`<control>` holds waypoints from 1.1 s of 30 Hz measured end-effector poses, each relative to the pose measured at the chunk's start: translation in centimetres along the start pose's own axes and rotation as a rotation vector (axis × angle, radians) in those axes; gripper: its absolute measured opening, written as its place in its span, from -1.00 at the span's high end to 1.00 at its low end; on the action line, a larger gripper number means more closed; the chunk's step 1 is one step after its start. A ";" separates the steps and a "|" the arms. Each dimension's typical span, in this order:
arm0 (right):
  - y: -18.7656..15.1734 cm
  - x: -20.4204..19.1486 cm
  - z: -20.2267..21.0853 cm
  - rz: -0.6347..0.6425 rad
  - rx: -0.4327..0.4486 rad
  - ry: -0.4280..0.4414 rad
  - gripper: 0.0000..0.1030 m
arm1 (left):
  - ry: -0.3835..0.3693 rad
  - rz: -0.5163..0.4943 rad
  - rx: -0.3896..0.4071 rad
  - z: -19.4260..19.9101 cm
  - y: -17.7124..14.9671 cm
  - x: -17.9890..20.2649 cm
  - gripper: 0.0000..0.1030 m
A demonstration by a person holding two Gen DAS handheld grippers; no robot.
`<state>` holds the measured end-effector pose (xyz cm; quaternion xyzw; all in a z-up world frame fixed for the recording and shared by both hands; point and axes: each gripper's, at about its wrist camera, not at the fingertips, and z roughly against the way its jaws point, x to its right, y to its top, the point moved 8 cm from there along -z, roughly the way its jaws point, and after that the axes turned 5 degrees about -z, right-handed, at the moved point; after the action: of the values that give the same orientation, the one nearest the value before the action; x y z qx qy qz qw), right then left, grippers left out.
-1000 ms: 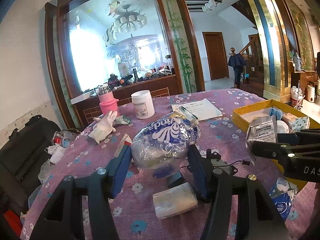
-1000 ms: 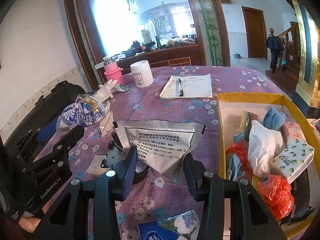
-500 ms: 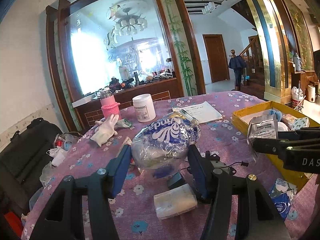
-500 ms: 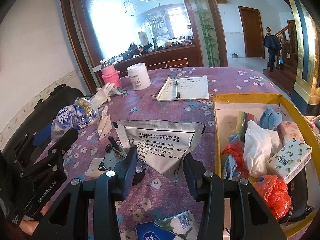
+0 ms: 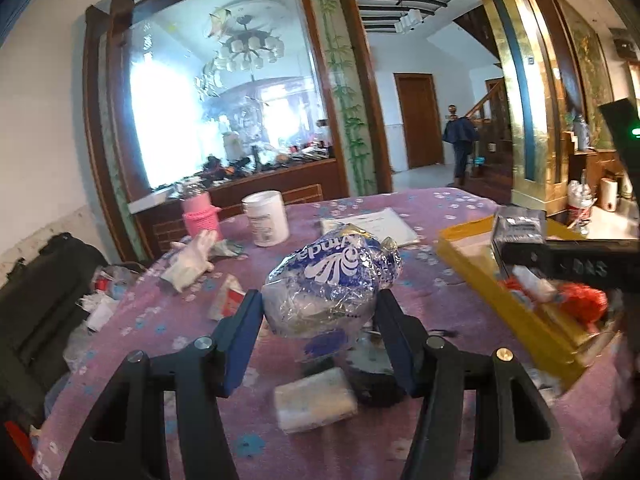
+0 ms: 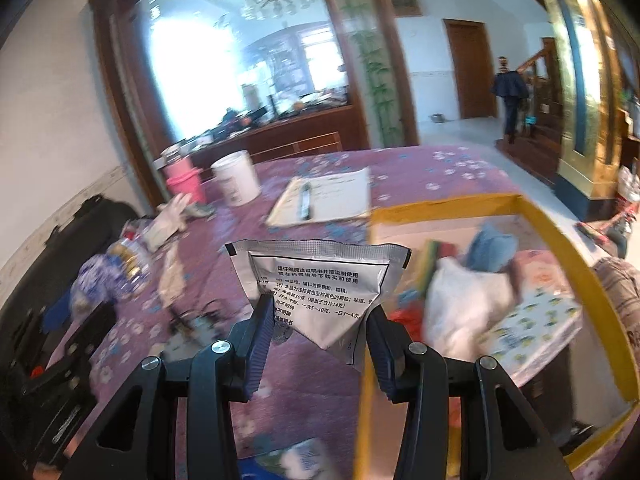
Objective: Organize soft objects
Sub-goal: 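Carry the Vinda bag and wipes packet over the yellow tray with both tools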
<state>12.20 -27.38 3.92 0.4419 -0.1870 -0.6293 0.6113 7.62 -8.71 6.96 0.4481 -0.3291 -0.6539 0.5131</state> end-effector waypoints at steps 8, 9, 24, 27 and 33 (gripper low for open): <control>2.4 7.8 1.1 -0.182 0.036 -0.092 0.07 | -0.192 -0.066 -0.050 0.3 2.0 6.9 -0.11; 2.5 8.8 1.1 -0.205 0.037 -0.108 0.06 | -0.237 -0.069 -0.067 0.1 2.4 8.4 -0.11; 2.1 15.7 1.0 -0.321 -0.018 -0.248 0.07 | -0.477 -0.098 -0.179 -2.1 3.1 18.2 -0.11; 1.9 16.6 0.8 -0.336 -0.029 -0.269 0.07 | -0.545 -0.105 -0.227 -3.4 3.9 18.4 -0.11; 1.8 17.8 1.3 -0.378 -0.014 -0.288 0.06 | -0.770 0.028 -0.331 -4.1 4.1 18.7 -0.10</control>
<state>14.71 -44.76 0.19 0.3707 -0.1819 -0.7903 0.4527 11.65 -27.68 4.41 0.0778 -0.3934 -0.8107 0.4265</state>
